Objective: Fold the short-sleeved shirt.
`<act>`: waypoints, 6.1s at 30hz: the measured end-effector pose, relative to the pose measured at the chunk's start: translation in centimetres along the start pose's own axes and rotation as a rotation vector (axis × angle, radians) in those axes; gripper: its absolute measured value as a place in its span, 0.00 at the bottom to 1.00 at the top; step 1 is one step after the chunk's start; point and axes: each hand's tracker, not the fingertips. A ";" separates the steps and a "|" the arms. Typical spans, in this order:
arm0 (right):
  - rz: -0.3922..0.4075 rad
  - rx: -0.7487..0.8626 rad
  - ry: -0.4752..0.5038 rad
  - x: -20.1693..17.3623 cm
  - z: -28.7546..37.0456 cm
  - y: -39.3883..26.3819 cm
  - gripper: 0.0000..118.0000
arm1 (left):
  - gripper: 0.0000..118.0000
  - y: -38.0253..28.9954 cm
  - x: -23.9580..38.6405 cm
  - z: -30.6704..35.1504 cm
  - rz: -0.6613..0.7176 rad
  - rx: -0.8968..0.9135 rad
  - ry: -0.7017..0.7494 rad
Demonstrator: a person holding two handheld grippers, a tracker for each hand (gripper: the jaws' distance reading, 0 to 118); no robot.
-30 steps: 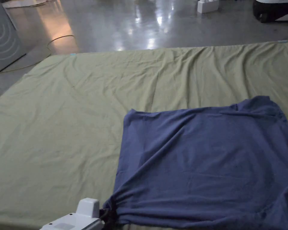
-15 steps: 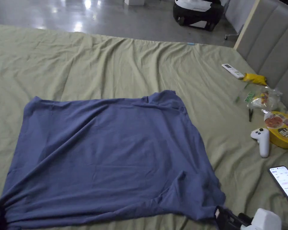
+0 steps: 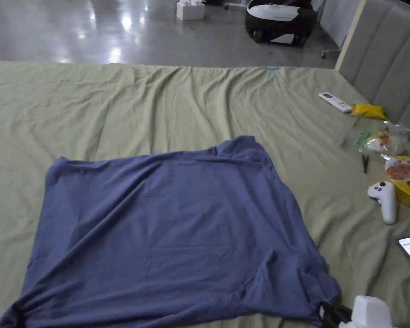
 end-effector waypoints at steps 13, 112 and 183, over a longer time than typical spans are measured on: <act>0.014 0.164 0.049 -2.1 -5.5 17.0 0.07 | 0.05 14.1 1.4 -0.2 0.141 0.145 -0.105; -0.188 0.121 0.072 -1.2 -8.3 11.4 0.60 | 0.09 8.9 2.9 -11.4 -0.117 0.018 0.158; 0.199 0.581 0.208 -12.6 19.3 6.8 0.00 | 0.00 -0.8 13.4 25.8 -0.259 0.888 0.089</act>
